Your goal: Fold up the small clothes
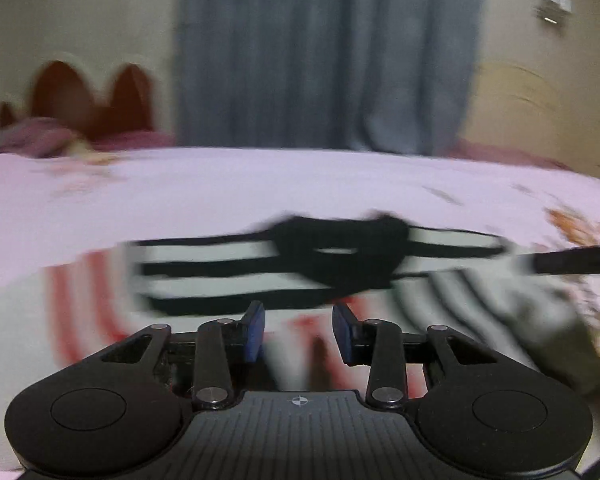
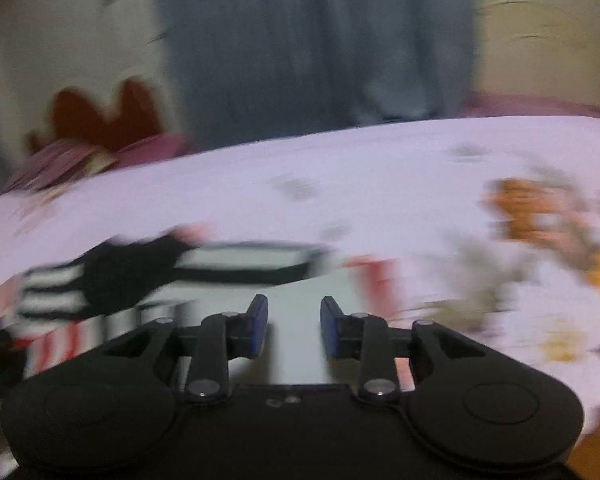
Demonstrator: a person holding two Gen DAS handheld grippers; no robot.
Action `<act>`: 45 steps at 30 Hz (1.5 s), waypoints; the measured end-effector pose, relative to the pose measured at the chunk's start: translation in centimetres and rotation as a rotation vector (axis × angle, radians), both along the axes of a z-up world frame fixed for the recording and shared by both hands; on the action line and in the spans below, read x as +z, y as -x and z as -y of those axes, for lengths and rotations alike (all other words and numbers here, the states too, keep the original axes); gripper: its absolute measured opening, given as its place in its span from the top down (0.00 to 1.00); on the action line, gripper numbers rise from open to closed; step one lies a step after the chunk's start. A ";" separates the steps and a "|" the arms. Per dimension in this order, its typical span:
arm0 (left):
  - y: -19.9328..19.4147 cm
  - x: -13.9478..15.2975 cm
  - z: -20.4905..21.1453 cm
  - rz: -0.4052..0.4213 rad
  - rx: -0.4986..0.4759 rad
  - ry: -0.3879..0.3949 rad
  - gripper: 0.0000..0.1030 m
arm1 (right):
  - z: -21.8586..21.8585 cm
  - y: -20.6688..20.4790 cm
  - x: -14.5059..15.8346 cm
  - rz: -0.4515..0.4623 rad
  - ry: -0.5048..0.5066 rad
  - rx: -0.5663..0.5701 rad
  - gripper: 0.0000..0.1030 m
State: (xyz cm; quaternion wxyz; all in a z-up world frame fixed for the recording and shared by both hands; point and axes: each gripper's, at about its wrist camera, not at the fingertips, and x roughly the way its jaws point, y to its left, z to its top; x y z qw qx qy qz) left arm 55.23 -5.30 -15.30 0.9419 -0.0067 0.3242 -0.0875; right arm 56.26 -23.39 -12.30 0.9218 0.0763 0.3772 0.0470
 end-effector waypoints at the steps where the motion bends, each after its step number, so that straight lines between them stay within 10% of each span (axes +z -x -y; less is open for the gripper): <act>1: -0.6 -0.2 1.4 -0.020 -0.027 0.019 0.65 | -1.5 -0.2 -0.4 -0.006 0.006 0.048 0.74; 5: -2.7 -2.0 2.8 -0.092 -0.032 -0.018 0.63 | -4.2 -1.5 -1.4 -0.022 0.092 0.161 0.75; 9: -2.1 -2.8 -1.0 -0.089 -0.003 -0.024 0.64 | 3.7 -2.6 -1.9 -0.069 0.137 -0.154 0.80; 13: -2.1 -2.6 -0.3 -0.089 0.002 -0.074 0.63 | 6.3 -3.0 -1.6 -0.106 0.106 -0.164 0.71; 22: 3.3 -1.4 5.5 -0.071 -0.158 -0.034 0.63 | -1.3 5.1 1.1 -0.034 0.071 0.012 0.74; 45: 5.7 -1.0 -4.0 -0.083 0.033 0.040 0.60 | -2.6 8.6 0.7 -0.116 0.173 -0.098 0.68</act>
